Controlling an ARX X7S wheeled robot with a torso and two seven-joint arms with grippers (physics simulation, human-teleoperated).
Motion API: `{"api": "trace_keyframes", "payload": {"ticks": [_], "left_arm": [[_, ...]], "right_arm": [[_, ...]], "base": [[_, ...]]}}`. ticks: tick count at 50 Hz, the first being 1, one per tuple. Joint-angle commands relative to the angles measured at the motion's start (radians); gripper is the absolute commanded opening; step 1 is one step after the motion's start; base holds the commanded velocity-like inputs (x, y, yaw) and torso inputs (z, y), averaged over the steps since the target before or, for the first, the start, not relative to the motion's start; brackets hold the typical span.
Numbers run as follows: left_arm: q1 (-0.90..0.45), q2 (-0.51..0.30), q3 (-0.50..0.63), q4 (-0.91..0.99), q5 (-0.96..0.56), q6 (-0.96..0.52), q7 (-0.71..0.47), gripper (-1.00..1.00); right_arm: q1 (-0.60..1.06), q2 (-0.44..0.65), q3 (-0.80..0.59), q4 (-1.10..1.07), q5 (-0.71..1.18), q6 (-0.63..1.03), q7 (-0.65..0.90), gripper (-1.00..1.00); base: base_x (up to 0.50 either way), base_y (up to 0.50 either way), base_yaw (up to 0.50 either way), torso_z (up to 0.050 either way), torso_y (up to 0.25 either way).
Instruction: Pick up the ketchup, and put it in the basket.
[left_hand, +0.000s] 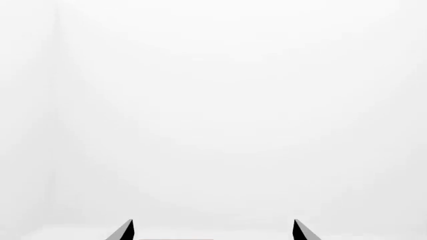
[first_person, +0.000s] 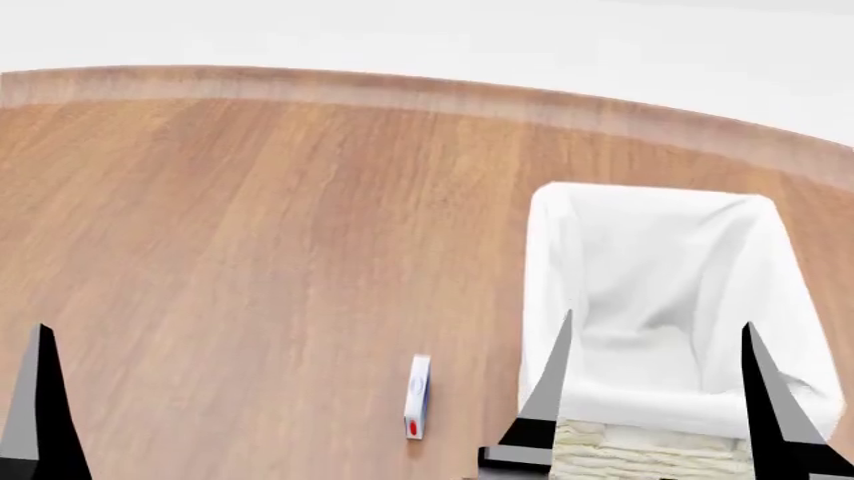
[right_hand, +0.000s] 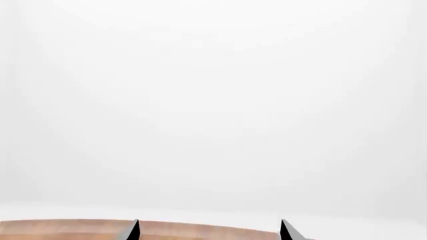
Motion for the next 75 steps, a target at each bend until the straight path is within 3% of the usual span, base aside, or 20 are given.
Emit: {"api": "trace_keyframes", "payload": {"ticks": [1,30,41,58,75], "left_arm": [[-0.004,-0.013,0.014,0.000,0.011,-0.008,-0.013,1.00],[0.001,-0.023,-0.007,-0.010,-0.051,0.028,-0.031,1.00],[0.036,-0.012,-0.140,-0.042,-0.126,0.073,-0.076,1.00],[0.103,0.100,-0.347,-0.153,-0.212,0.215,-0.182,1.00],[0.137,0.145,-0.422,-0.208,-0.220,0.276,-0.239,1.00]], "right_arm": [[0.002,0.007,-0.004,0.002,0.005,-0.002,0.008,1.00],[0.003,0.024,-0.001,-0.001,0.024,-0.006,0.027,1.00],[0.005,0.029,-0.005,0.002,0.027,-0.009,0.034,1.00],[0.008,0.036,-0.012,0.002,0.033,-0.006,0.046,1.00],[0.006,0.045,-0.018,0.010,0.037,-0.017,0.053,1.00]], "base": [[0.00,0.00,0.00,0.040,-0.195],[0.00,0.00,0.00,0.034,-0.163],[0.00,0.00,0.00,0.000,0.000],[0.00,0.00,0.00,0.000,0.000],[0.00,0.00,0.00,0.000,0.000]]}}
